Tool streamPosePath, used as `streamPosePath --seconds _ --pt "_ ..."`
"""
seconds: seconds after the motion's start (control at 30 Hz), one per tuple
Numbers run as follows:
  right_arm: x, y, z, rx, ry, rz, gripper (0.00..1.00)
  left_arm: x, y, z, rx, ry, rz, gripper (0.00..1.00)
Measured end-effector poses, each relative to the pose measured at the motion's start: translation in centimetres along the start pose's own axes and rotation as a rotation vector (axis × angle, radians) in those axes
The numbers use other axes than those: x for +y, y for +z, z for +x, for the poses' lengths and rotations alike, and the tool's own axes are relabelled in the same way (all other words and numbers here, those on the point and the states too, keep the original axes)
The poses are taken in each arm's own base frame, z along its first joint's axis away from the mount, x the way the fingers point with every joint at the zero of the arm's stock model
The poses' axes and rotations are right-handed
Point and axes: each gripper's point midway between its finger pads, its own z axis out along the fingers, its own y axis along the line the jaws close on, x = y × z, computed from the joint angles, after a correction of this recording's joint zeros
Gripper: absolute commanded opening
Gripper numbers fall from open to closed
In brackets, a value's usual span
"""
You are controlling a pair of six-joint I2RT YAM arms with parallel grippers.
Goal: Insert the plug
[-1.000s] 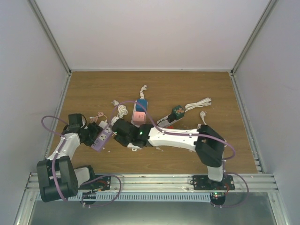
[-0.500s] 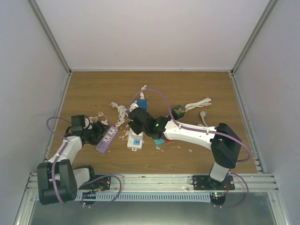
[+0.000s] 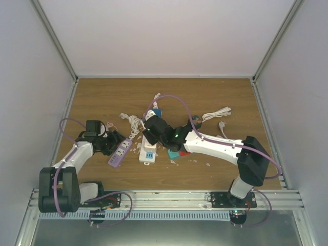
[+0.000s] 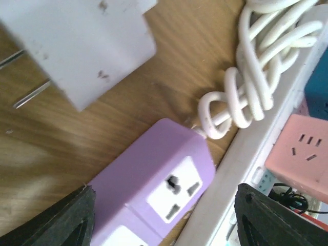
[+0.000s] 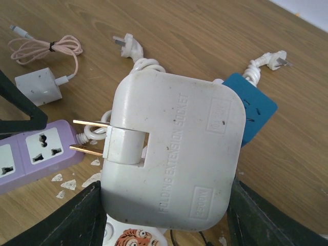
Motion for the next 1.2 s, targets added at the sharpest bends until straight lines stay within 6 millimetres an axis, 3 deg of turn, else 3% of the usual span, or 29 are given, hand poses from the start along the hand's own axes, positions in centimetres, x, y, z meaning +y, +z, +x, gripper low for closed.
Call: streamPosePath --seconds 0.23,0.3,0.43,0.57,0.7,0.83,1.07,1.2 --pt "-1.7 -0.7 -1.2 -0.056 0.008 0.014 0.57 -1.5 -1.9 -2.3 -0.097 0.052 -0.043 0.81" --pt "-2.2 -0.9 -1.3 -0.069 0.01 0.014 0.57 -3.0 -3.0 -3.1 -0.134 0.087 -0.015 0.83" --pt "-2.6 -0.9 -1.6 -0.094 0.012 -0.004 0.57 -8.5 -5.9 -4.0 -0.18 0.216 0.163 0.86" --pt "-2.1 -1.0 -2.2 -0.118 0.01 -0.043 0.57 -14.5 -8.4 -2.4 -0.134 0.365 0.416 0.88" --pt "-1.3 -1.4 -2.8 -0.151 0.012 -0.092 0.57 -18.1 -9.2 0.6 -0.029 0.48 0.567 0.88" --pt "-0.7 -2.0 -3.6 -0.183 0.016 -0.134 0.57 -20.3 -9.5 3.0 0.063 0.556 0.658 0.85" --pt "0.2 -2.8 -4.2 -0.216 -0.002 -0.199 0.58 -20.8 -8.9 3.9 0.125 0.558 0.689 0.58" --pt "0.9 -2.9 -4.2 -0.224 -0.017 -0.239 0.6 -20.9 -8.7 3.9 0.135 0.547 0.692 0.33"
